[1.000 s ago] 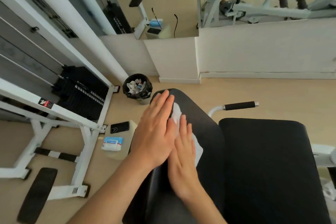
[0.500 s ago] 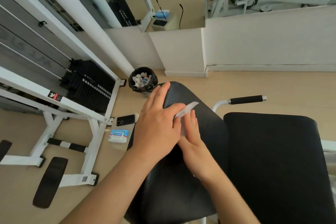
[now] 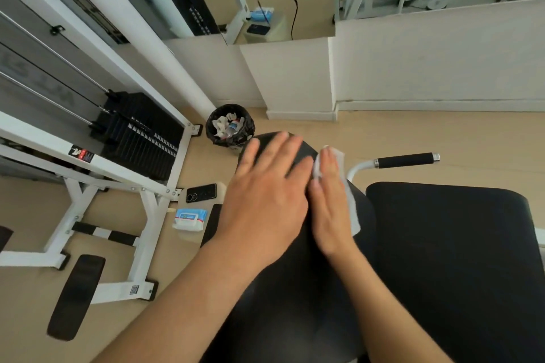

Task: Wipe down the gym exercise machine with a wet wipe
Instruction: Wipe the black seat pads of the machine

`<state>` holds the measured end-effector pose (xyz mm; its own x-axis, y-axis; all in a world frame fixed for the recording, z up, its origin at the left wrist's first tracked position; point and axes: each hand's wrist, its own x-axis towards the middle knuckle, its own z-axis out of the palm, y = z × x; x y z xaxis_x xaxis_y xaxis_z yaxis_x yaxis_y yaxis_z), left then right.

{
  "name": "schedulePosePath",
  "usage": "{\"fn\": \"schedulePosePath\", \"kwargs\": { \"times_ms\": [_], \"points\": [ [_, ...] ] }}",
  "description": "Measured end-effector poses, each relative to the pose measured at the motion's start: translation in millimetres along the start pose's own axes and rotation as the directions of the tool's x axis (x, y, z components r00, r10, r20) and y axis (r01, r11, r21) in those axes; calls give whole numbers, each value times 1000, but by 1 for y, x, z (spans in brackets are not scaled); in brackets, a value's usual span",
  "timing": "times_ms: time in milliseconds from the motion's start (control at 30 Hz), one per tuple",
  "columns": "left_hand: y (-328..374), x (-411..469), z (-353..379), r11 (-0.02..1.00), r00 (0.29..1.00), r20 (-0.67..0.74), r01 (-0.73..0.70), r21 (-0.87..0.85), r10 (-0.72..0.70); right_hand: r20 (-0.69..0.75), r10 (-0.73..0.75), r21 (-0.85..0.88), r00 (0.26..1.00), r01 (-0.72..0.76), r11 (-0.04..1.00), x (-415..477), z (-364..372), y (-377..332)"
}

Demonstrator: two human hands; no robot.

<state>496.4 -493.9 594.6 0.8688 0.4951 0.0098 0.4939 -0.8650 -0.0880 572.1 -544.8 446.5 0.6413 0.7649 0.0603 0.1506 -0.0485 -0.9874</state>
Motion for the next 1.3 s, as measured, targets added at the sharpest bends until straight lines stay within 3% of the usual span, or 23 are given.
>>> {"fn": "schedulePosePath", "kwargs": {
  "times_ms": [100, 167, 200, 267, 333, 400, 467, 533, 600, 667, 700, 767, 867, 1034, 1100, 1200, 1300],
  "points": [
    [13, 8, 0, 943, 950, 303, -164, 291, 72, -105, 396, 28, 912, -395, 918, 23, -18, 40],
    [19, 12, 2, 897, 923, 379, -225, 380, 70, -156, 518, 55, 841, -516, 855, 16, -22, 44],
    [21, 13, 6, 883, 917, 393, -243, 402, 73, -152, 477, 28, 866, -478, 878, 6, -18, 39],
    [25, 18, 10, 882, 917, 392, -243, 402, 74, -76, 224, -82, 972, -230, 970, -20, 0, 17],
    [30, 20, 13, 900, 915, 399, -223, 376, 60, 22, 11, -91, 1000, -9, 996, -33, 9, 6],
    [35, 22, 16, 883, 892, 448, -259, 392, 63, 17, 5, -65, 1000, -4, 998, -23, -3, 32],
    [41, 23, 25, 855, 860, 504, -320, 408, 81, -87, 217, -53, 972, -222, 974, -7, -21, 81],
    [47, 28, 42, 841, 829, 551, -362, 401, 94, -143, 508, 38, 850, -508, 860, 4, -39, 118],
    [55, 37, 62, 812, 796, 594, -422, 403, 118, -152, 628, 75, 763, -625, 777, -4, -40, 129],
    [65, 45, 82, 796, 770, 623, -458, 395, 135, -136, 550, 36, 824, -550, 834, -39, -29, 110],
    [69, 48, 91, 799, 765, 630, -459, 388, 134, -117, 430, 31, 895, -430, 902, -66, -20, 97],
    [76, 55, 106, 806, 760, 637, -454, 379, 129, -26, 293, 40, 956, -292, 956, -118, -8, 79],
    [82, 58, 121, 792, 755, 645, -462, 399, 116, -60, 355, -15, 933, -357, 934, -100, -21, 110],
    [91, 56, 130, 770, 763, 642, -456, 447, 79, -116, 635, 126, 764, -623, 772, -27, -51, 171],
    [93, 54, 128, 779, 764, 641, -447, 439, 77, -81, 577, 24, 813, -577, 816, -56, -40, 143],
    [93, 47, 118, 782, 721, 684, -489, 388, 111, -16, 337, 17, 942, -336, 942, -130, -16, 84],
    [92, 28, 99, 775, 673, 724, -536, 335, 152, 3, 300, -29, 954, -300, 953, -131, -18, 92]
  ]
}}
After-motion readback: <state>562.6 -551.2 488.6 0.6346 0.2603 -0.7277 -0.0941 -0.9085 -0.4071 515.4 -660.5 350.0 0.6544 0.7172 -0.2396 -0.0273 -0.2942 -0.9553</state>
